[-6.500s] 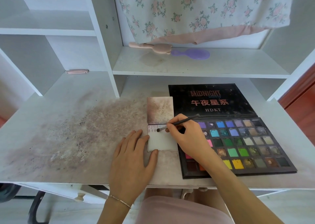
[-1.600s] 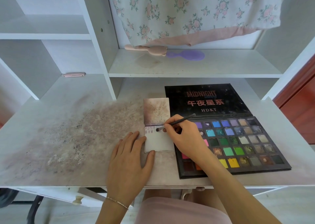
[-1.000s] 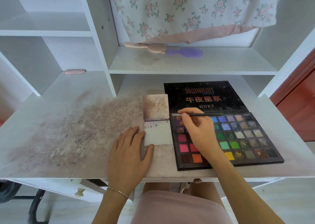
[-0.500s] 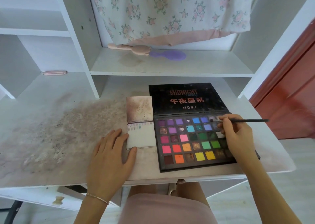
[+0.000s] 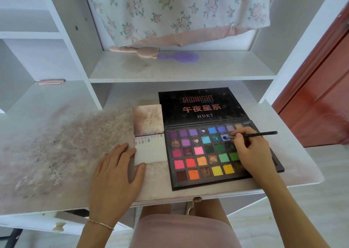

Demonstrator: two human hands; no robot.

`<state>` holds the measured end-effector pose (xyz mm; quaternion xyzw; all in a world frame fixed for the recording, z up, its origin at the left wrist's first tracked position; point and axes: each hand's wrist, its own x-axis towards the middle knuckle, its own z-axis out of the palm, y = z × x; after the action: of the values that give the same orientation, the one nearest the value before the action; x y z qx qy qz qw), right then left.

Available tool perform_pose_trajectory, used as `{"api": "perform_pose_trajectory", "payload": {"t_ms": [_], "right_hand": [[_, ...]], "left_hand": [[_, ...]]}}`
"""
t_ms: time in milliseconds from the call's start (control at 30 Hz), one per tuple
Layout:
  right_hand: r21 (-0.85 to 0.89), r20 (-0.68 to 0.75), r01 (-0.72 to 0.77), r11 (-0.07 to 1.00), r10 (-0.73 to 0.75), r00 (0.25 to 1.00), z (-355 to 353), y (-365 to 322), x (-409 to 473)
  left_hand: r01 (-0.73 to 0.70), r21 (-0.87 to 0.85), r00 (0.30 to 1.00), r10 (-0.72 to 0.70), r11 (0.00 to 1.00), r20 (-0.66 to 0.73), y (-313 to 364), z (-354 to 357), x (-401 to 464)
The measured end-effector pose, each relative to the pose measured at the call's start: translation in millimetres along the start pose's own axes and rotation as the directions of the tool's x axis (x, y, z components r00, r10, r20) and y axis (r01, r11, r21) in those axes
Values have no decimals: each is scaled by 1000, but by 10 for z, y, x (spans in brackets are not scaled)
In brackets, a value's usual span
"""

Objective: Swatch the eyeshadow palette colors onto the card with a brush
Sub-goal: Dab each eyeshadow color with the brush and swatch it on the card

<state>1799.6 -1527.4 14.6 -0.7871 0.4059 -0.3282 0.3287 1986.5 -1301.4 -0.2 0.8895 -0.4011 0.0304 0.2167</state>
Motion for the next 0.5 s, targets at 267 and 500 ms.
{"api": "perform_pose_trajectory", "payload": {"t_ms": [267, 500], "right_hand": [[-2, -14, -23, 1000, 23, 1000, -1, 19, 2], [9, -25, -52, 999, 52, 998, -5, 23, -6]], "left_hand": [[5, 5, 1000, -5, 1000, 19, -11, 8, -1], [5, 14, 1000, -5, 1000, 25, -4, -9, 0]]}}
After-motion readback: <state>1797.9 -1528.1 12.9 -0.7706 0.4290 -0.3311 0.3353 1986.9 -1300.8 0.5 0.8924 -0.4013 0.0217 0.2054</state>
